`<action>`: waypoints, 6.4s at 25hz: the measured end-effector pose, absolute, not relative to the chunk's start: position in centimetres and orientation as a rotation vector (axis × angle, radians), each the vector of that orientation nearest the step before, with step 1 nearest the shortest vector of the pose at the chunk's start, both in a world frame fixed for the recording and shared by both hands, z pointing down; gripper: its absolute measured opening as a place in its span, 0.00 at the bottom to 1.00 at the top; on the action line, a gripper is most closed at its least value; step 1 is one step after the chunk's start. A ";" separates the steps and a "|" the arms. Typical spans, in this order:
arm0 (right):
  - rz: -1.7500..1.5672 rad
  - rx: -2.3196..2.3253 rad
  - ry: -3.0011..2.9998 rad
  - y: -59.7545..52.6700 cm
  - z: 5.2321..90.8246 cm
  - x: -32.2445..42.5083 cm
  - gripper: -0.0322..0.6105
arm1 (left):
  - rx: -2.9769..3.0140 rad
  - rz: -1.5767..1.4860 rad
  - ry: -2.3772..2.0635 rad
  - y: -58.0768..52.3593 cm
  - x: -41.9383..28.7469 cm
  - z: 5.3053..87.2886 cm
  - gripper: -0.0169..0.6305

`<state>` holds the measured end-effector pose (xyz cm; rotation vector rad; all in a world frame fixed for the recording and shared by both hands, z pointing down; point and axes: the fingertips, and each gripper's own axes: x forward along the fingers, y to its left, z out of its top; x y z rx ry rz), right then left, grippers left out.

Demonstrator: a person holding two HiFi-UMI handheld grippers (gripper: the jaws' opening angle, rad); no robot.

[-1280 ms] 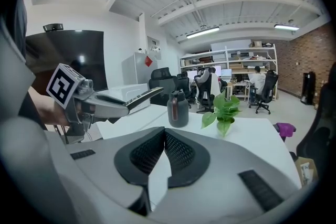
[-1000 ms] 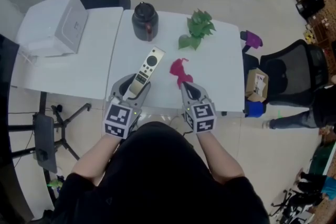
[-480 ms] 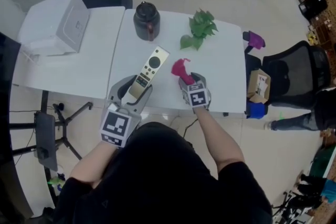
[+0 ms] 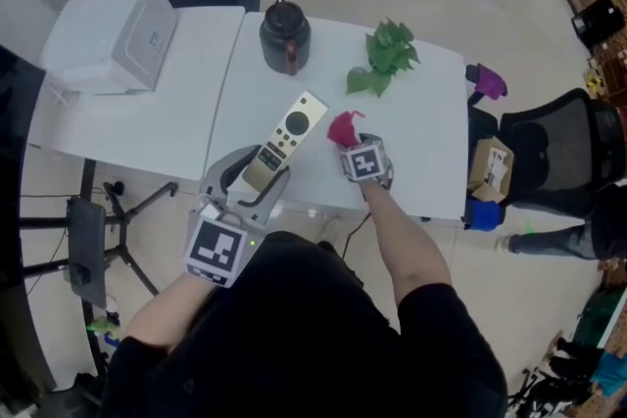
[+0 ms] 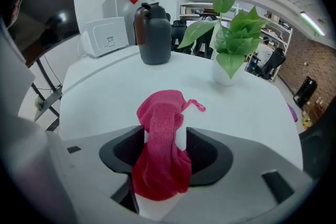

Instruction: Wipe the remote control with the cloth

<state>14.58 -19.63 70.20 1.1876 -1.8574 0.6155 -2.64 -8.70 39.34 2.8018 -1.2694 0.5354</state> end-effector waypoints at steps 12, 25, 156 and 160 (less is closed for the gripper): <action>0.673 1.220 -1.893 -19.3 69.1 14.3 0.23 | 2.795 0.591 -1.274 -9.5 -2.2 40.4 0.35; 0.462 1.418 -2.254 -16.0 52.2 14.0 0.23 | 2.757 0.565 -1.336 -13.7 -2.9 42.7 0.35; 0.062 1.372 -2.470 -9.4 40.6 7.5 0.23 | 2.134 0.856 -1.451 -21.6 -9.5 66.3 0.35; 0.074 1.361 -2.465 -8.7 40.8 7.5 0.23 | 2.086 0.938 -1.437 -21.5 -9.6 68.6 0.35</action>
